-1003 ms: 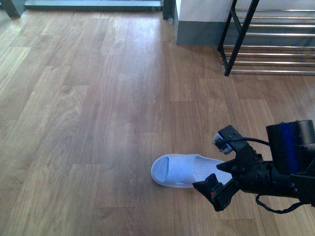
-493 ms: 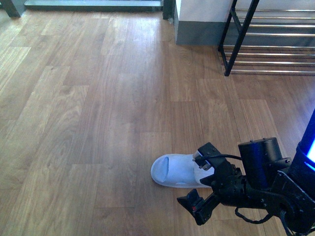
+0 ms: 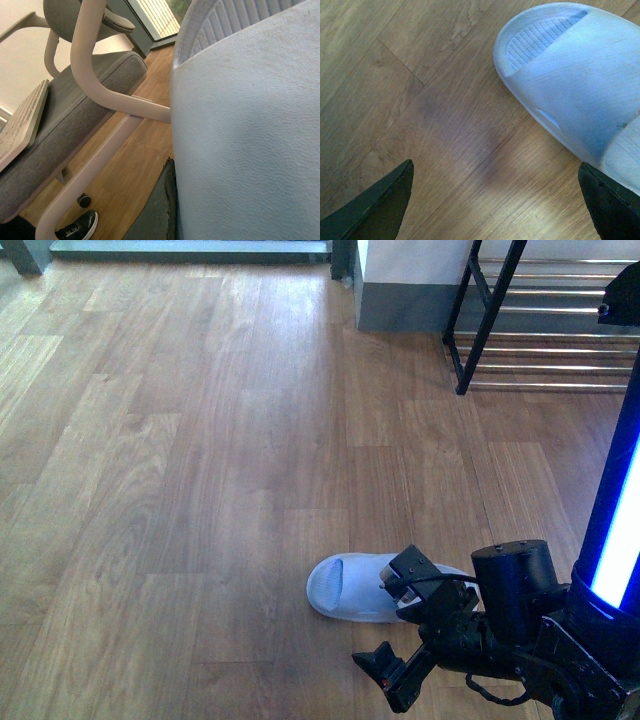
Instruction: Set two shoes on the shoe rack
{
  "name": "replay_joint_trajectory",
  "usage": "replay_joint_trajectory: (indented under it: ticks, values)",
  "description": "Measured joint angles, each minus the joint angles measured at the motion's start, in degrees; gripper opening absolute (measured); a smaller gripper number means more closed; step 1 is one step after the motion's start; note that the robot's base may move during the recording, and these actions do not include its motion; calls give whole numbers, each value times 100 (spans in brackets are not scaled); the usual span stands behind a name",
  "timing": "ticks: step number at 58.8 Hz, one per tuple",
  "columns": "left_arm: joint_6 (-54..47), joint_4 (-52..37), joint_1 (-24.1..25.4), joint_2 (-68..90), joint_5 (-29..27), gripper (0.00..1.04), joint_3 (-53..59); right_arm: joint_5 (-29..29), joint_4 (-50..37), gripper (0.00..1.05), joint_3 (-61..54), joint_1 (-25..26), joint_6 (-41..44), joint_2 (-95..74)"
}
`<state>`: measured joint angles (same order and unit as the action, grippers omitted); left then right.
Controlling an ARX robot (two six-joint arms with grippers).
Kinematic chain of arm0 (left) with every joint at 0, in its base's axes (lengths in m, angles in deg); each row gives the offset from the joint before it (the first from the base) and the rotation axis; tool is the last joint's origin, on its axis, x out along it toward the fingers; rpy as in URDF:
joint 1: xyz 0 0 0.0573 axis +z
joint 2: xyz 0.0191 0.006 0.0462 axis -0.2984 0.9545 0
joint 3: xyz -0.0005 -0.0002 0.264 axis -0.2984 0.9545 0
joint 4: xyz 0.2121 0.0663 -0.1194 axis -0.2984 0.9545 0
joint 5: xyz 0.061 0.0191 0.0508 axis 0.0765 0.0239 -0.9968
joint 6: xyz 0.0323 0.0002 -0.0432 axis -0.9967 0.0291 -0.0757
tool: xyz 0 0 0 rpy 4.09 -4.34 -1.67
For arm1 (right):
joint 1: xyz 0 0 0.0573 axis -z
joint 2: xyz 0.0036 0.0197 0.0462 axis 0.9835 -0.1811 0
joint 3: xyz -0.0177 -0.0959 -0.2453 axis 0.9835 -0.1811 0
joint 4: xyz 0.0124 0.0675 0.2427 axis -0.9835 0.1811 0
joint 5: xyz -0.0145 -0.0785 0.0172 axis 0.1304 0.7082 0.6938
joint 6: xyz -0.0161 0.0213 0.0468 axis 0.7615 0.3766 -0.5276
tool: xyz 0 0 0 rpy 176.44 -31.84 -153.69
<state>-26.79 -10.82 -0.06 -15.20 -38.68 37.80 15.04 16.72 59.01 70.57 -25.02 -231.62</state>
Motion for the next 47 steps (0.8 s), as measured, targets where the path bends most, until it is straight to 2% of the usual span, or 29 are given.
replay_joint_trajectory:
  ticks: [22, 40, 47]
  values:
    - [2, 0, 0, 0, 0, 2, 0, -31, -476, 95, -549, 118, 146, 179]
    - [0, 0, 0, 0, 0, 2, -2, 70, -503, 95, -553, 105, 109, 243]
    - [0, 0, 0, 0, 0, 2, -2, 328, -560, 95, -516, 68, 131, 247]
